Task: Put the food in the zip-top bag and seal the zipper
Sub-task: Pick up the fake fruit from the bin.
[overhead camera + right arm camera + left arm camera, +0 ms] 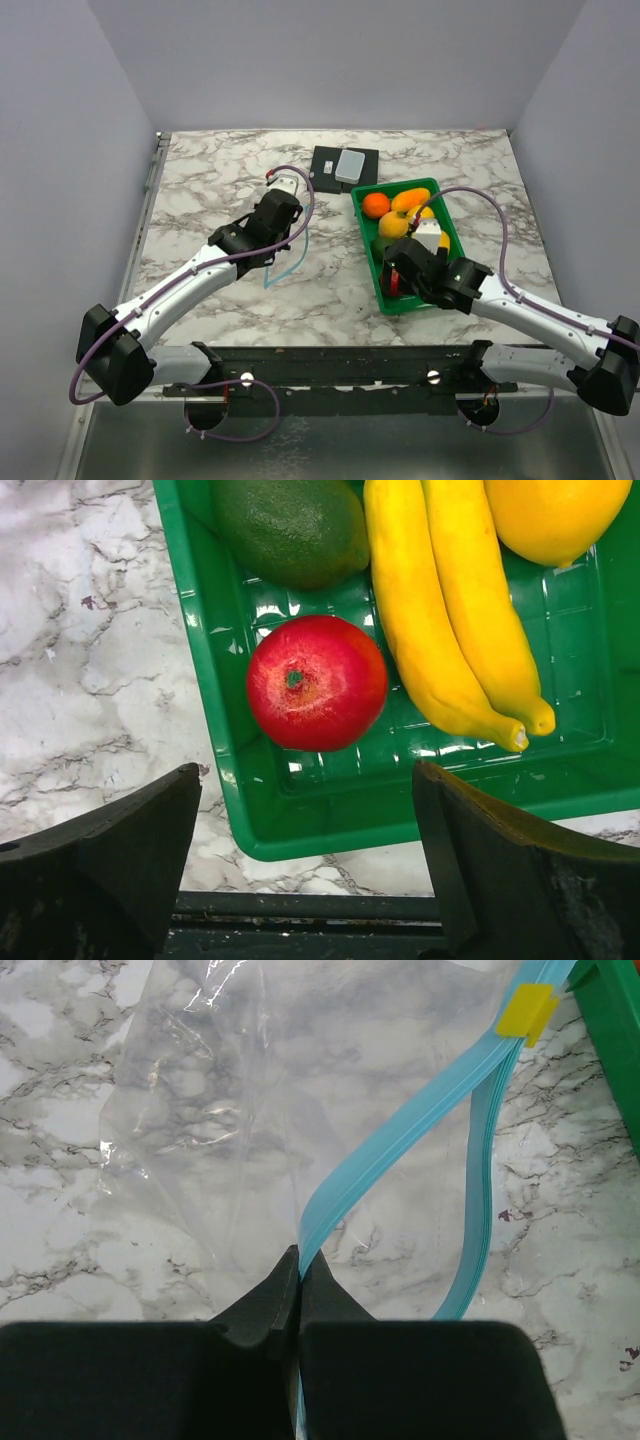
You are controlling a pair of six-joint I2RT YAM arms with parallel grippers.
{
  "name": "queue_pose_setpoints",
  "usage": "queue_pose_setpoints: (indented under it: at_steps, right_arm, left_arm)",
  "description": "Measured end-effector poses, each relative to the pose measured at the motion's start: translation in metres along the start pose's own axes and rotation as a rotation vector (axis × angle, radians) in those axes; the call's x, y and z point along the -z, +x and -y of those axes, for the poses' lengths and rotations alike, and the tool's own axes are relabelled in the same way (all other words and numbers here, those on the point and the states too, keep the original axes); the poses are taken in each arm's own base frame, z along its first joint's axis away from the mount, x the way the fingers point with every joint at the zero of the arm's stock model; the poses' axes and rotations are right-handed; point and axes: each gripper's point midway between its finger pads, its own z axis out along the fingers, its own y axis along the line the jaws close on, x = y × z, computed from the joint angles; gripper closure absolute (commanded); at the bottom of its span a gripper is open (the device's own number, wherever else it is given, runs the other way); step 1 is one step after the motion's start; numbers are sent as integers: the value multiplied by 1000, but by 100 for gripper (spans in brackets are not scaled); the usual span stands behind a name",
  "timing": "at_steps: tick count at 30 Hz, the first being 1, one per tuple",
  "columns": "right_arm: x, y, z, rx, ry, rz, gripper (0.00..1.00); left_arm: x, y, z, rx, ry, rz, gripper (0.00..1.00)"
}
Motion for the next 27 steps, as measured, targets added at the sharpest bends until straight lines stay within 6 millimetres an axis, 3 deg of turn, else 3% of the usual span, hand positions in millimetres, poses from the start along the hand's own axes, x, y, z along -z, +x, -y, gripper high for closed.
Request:
queue_pose_setpoints:
  at_steps: [8,19,27]
  right_arm:
    - [-18,8,-1,20,49,-37,5]
    - [-44,0,7,-21,98,-29,7]
    - [-59,9,13,-35,101,-49,8]
  left_arm:
    - [0,0,1,-1,4,-2,100]
    - [2,0,2,0,16,1,100]
    - [2,0,2,0,17,1,100]
